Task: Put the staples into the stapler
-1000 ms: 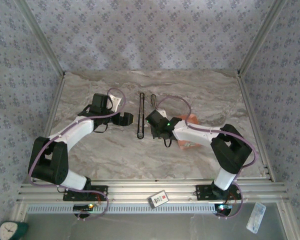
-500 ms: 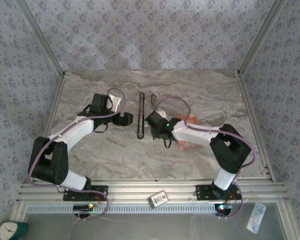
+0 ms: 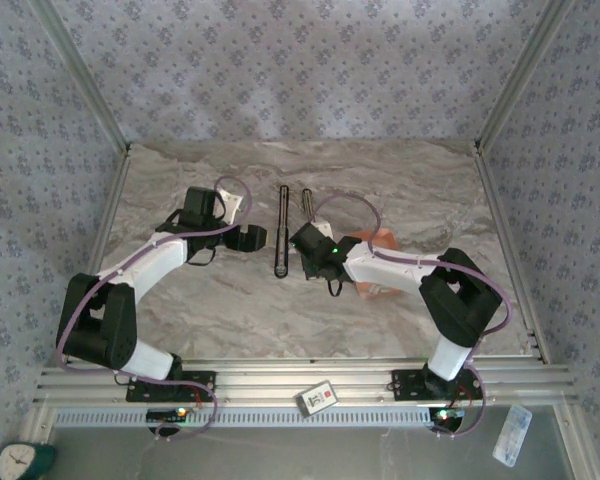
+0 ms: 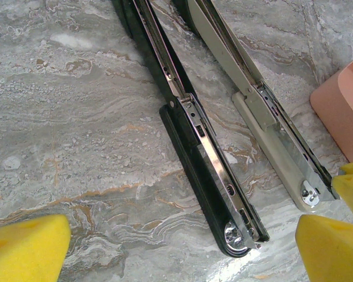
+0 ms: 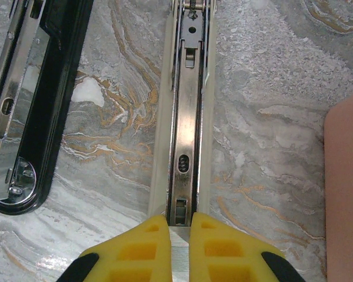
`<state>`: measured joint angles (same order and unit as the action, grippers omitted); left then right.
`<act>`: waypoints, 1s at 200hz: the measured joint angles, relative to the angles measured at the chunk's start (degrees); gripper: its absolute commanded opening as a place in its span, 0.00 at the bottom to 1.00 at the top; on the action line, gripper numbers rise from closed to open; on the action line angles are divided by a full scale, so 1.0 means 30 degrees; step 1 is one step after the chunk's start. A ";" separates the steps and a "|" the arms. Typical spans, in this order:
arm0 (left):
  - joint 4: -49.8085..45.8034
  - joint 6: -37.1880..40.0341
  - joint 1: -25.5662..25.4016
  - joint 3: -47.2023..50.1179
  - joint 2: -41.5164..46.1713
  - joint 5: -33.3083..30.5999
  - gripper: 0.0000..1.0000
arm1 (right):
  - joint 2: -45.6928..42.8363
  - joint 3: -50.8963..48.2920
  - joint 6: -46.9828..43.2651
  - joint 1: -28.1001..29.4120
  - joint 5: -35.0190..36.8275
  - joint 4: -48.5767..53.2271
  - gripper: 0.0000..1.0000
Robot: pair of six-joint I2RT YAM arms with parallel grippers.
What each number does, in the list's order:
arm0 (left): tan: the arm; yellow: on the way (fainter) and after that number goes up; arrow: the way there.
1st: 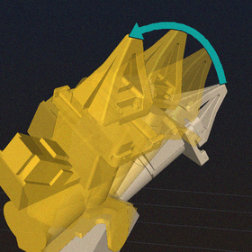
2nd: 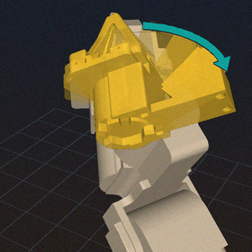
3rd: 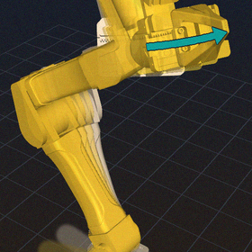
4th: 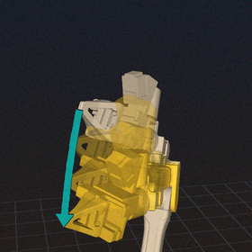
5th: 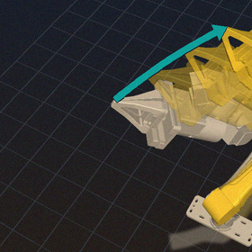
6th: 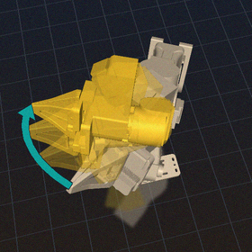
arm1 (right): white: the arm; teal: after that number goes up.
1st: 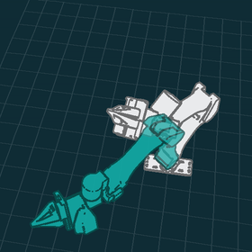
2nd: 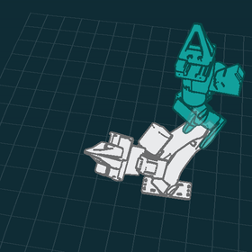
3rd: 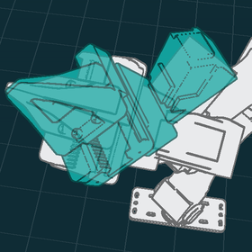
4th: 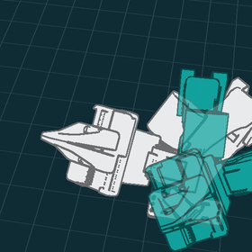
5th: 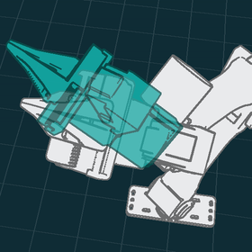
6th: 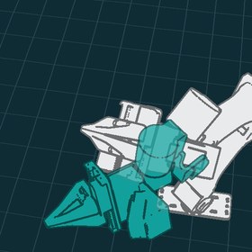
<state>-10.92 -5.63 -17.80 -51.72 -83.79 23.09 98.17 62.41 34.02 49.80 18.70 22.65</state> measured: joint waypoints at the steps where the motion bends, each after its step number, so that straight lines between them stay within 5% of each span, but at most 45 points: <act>1: 0.0000 0.0000 0.0000 0.0000 0.0000 0.0000 0.98 | 0.0000 -0.0007 0.0000 0.0000 0.0000 -0.0007 0.11; 200: 0.0000 0.0007 0.0000 0.0000 0.0007 0.0000 0.98 | 0.0007 -0.0255 -0.0015 -0.0197 0.0131 -0.0831 0.10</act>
<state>-10.92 -5.61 -17.80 -51.72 -83.77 23.09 98.19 61.65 33.98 49.21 19.09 20.16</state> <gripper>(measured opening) 0.981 0.104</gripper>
